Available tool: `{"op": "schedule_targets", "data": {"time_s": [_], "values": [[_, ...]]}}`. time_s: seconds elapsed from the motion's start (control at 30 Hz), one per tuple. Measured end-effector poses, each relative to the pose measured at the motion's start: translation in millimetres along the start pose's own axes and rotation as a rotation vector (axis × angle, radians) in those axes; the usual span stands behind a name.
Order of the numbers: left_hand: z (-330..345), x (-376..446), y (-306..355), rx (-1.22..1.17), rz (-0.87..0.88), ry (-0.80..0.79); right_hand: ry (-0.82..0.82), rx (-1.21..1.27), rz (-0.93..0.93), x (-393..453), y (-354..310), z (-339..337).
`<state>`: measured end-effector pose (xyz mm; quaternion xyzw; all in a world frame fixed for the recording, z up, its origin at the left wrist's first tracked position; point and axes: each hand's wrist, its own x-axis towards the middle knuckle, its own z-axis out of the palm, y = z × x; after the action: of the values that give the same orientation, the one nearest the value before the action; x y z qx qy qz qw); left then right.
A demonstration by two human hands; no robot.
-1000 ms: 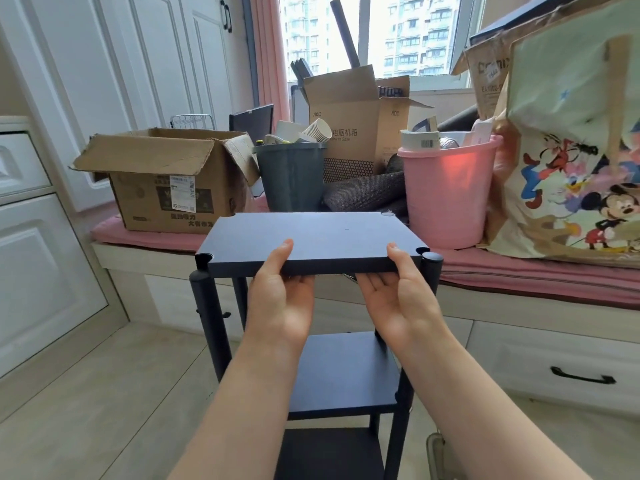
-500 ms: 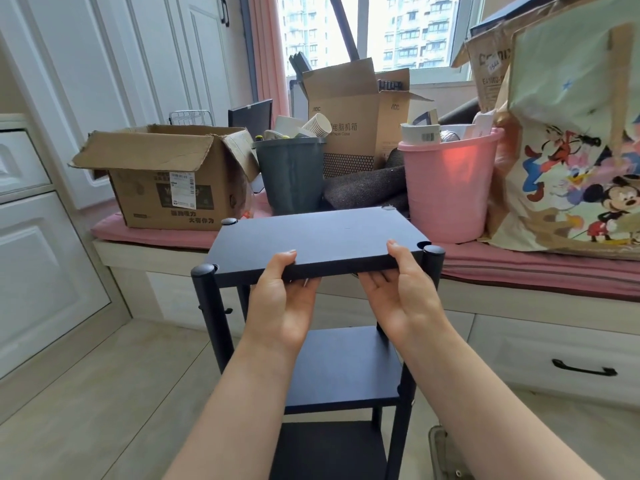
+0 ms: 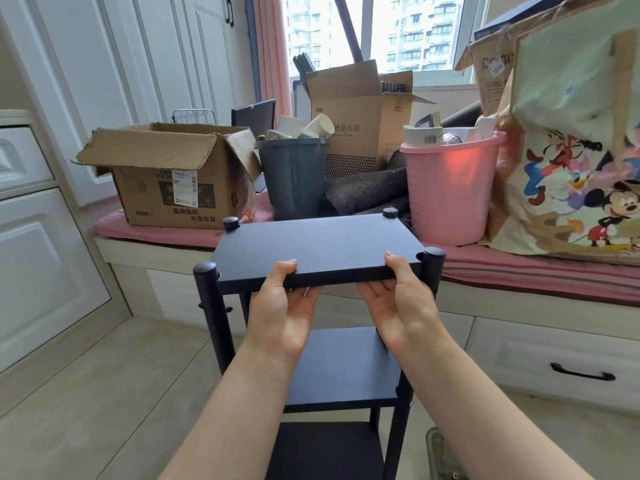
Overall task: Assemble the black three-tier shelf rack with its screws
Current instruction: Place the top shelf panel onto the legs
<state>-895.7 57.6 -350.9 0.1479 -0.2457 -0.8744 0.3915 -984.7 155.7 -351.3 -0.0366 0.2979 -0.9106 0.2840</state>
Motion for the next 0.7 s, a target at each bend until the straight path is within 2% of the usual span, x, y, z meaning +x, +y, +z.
{"op": "schedule_targets", "data": {"time_s": [0.37, 0.7], "values": [[2, 6, 0, -0.003, -0.003, 0.032, 0.063, -0.041, 0.005, 2, -5, 6], [-17, 6, -13, -0.013, -0.086, 0.079, 0.144, -0.049, 0.076, 1, 4, -8]]}}
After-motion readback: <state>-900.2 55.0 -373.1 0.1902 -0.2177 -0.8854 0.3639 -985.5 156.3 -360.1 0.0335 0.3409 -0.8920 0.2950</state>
